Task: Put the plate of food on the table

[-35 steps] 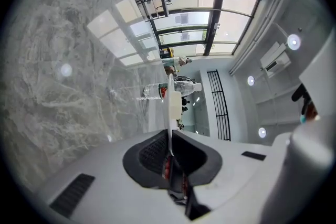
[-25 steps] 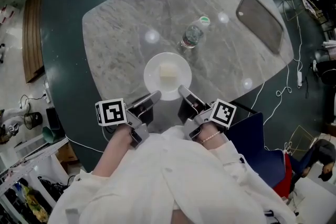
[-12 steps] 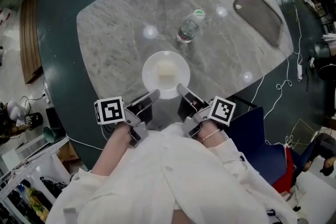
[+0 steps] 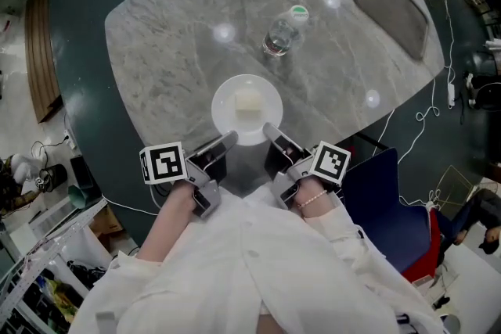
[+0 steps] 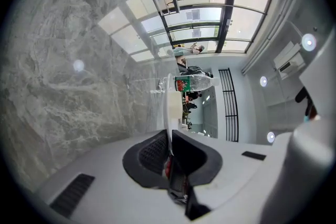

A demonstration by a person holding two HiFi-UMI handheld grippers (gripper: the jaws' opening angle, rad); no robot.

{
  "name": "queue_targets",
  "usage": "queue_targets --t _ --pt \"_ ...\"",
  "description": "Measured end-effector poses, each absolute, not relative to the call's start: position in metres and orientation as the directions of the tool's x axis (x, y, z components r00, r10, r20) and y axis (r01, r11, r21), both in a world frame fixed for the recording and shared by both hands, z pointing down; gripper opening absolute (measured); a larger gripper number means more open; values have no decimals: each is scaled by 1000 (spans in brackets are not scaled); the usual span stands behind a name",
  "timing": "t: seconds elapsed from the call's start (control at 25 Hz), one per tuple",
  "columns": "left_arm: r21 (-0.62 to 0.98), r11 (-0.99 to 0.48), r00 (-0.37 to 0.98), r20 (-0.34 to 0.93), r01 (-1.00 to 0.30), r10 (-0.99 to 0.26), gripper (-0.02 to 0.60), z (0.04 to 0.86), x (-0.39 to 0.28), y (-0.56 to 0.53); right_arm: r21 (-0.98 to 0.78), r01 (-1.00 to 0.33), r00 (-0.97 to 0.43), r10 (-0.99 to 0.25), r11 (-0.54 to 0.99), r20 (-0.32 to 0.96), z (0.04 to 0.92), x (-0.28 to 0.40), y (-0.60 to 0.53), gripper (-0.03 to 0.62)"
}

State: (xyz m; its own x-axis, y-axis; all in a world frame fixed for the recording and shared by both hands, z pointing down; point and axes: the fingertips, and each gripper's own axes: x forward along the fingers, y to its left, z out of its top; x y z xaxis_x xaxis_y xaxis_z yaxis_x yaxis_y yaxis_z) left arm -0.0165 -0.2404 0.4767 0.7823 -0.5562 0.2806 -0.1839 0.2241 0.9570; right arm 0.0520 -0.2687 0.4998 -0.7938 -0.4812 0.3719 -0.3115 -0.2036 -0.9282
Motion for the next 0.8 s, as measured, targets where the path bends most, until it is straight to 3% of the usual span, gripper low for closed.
queue_targets --t 0.8 --pt "926 343 790 326 -157 -519 28 518 -15 -249 -895 -227 -713 -560 -385 422 537 57 -275 12"
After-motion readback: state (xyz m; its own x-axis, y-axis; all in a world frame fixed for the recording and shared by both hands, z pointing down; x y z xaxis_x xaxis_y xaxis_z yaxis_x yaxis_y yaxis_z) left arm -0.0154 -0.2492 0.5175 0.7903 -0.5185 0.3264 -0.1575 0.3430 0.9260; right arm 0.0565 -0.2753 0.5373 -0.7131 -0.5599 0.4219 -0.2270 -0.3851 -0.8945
